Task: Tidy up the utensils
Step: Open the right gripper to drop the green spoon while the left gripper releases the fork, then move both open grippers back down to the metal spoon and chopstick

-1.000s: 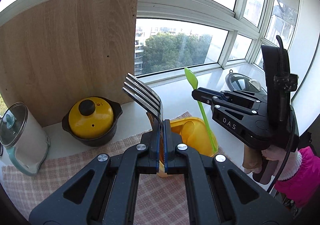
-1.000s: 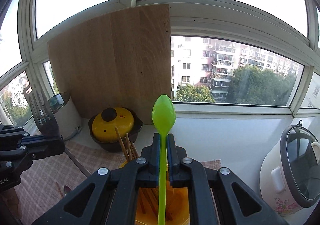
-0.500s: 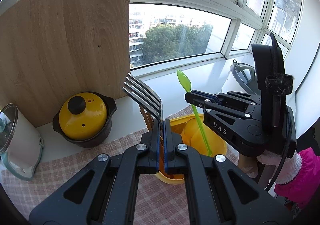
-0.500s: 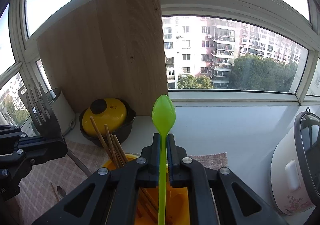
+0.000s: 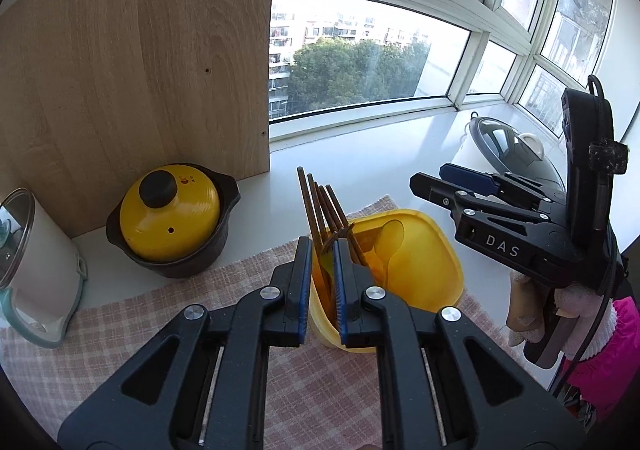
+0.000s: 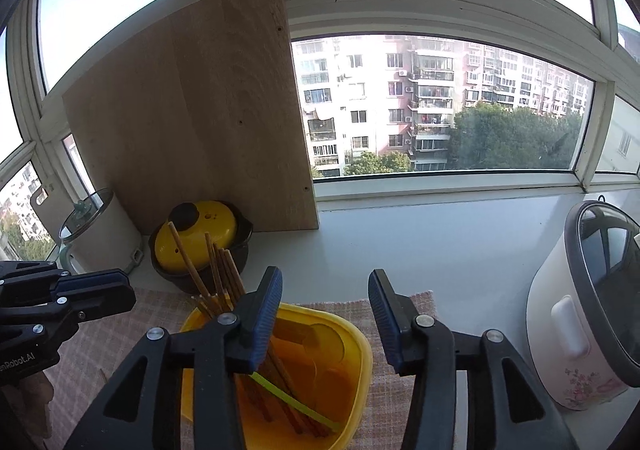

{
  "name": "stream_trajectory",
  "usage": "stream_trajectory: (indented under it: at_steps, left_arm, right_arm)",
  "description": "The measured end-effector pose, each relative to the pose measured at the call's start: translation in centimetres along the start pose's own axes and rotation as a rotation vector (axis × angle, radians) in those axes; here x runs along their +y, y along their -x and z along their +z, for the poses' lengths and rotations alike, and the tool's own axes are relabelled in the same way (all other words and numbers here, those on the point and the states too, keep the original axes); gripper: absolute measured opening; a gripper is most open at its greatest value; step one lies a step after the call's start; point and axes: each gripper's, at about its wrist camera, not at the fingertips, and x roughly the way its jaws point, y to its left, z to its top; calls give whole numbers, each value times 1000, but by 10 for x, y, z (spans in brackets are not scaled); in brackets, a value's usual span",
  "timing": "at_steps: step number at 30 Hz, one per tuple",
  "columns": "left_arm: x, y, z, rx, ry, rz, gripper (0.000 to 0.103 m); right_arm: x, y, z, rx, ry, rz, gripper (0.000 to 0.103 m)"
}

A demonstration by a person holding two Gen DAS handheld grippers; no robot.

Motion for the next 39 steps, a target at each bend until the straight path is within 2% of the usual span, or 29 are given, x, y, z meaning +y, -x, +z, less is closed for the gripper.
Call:
stream_trajectory:
  at_steps: [2, 10, 13, 14, 15, 17, 20, 23, 28, 33, 39]
  left_arm:
    - [4, 8, -3, -6, 4, 2, 9]
    - [27, 35, -28, -7, 38, 32, 9]
    - [37, 46, -38, -12, 47, 52, 9]
    - [40, 50, -42, -11, 44, 62, 17]
    - [44, 54, -47, -8, 42, 77, 31]
    - [52, 63, -56, -14, 47, 102, 42]
    - [68, 74, -73, 6, 68, 145, 42]
    - [88, 83, -92, 30, 131, 183, 42]
    - [121, 89, -128, 90, 255, 211, 42]
    - [140, 94, -165, 129, 331, 243, 42]
    - [149, 91, -205, 176, 426, 257, 42]
  right_arm:
    - [-3, 6, -3, -3, -9, -3, 47]
    - [6, 30, -10, -32, 5, -5, 61]
    - [14, 41, -14, -49, 17, -1, 70]
    - [17, 45, -16, -58, 22, 7, 75]
    - [20, 49, -18, -66, 29, 17, 79]
    - [28, 56, -20, -84, 53, 36, 84]
    - [44, 66, -26, -106, 107, 58, 88]
    - [61, 71, -30, -117, 158, 105, 93]
    - [95, 64, -39, -35, 264, 213, 93]
    - [130, 43, -55, 83, 377, 277, 92]
    - [168, -1, -78, 283, 465, 395, 73]
